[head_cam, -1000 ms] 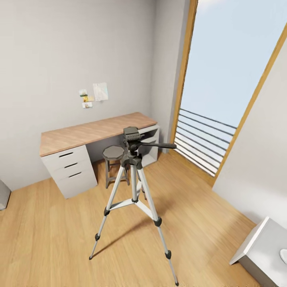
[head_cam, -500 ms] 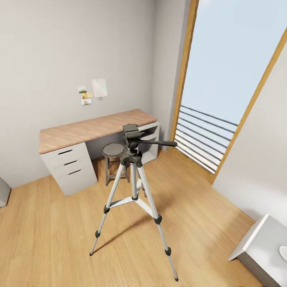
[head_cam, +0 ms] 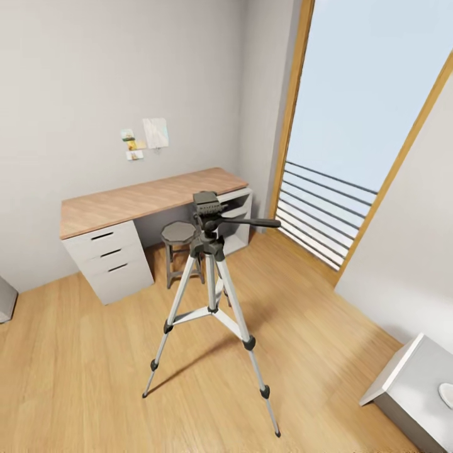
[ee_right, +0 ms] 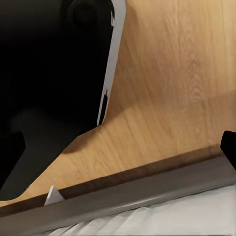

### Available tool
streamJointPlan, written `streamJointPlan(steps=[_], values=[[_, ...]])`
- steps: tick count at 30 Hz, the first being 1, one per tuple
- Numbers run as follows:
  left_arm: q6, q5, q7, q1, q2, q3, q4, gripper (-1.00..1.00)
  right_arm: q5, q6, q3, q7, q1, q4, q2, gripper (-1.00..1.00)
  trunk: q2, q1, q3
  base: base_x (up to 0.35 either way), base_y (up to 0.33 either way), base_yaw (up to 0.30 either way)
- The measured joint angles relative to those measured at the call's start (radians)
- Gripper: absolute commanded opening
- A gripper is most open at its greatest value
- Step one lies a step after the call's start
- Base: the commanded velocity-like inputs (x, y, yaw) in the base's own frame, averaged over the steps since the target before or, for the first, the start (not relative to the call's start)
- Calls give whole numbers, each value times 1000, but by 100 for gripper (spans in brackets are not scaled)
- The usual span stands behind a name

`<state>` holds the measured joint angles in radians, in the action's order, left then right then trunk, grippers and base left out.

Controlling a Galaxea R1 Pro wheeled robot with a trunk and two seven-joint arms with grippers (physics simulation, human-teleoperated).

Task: Attach the digital camera to the camera tripod in the bedroom.

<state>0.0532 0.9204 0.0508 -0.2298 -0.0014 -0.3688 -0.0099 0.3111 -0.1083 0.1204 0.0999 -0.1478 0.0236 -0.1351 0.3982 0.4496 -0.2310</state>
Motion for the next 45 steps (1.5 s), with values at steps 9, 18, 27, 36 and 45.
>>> streamJointPlan(steps=[9, 18, 27, 36, 45], values=[[0, 0, 0, 0, 0, 0, 0, -100, -1, 1, 0, 0, 0, 0, -3, 100, 0, 0, -14, 0, 0, 0], [0, 0, 0, 0, 0, 0, 0, -100, -1, 1, -1, 0, 0, 0, -4, 100, 0, 0, -28, 0, 0, 0], [-2, 8, 0, 0, -4, 3, 1, -100, 0, 1, -2, 0, 0, 0, -2, 100, 0, 0, -42, 0, 0, 0], [-2, 12, 0, 0, -8, 8, 0, -100, 0, 2, -2, 0, 0, 0, 0, 100, 0, 0, -56, 0, 0, 0], [-3, 8, -10, 0, -9, 7, 3, -100, -1, 2, -1, 0, 0, 0, -3, 100, 0, 0, -68, 0, 0, 0]])
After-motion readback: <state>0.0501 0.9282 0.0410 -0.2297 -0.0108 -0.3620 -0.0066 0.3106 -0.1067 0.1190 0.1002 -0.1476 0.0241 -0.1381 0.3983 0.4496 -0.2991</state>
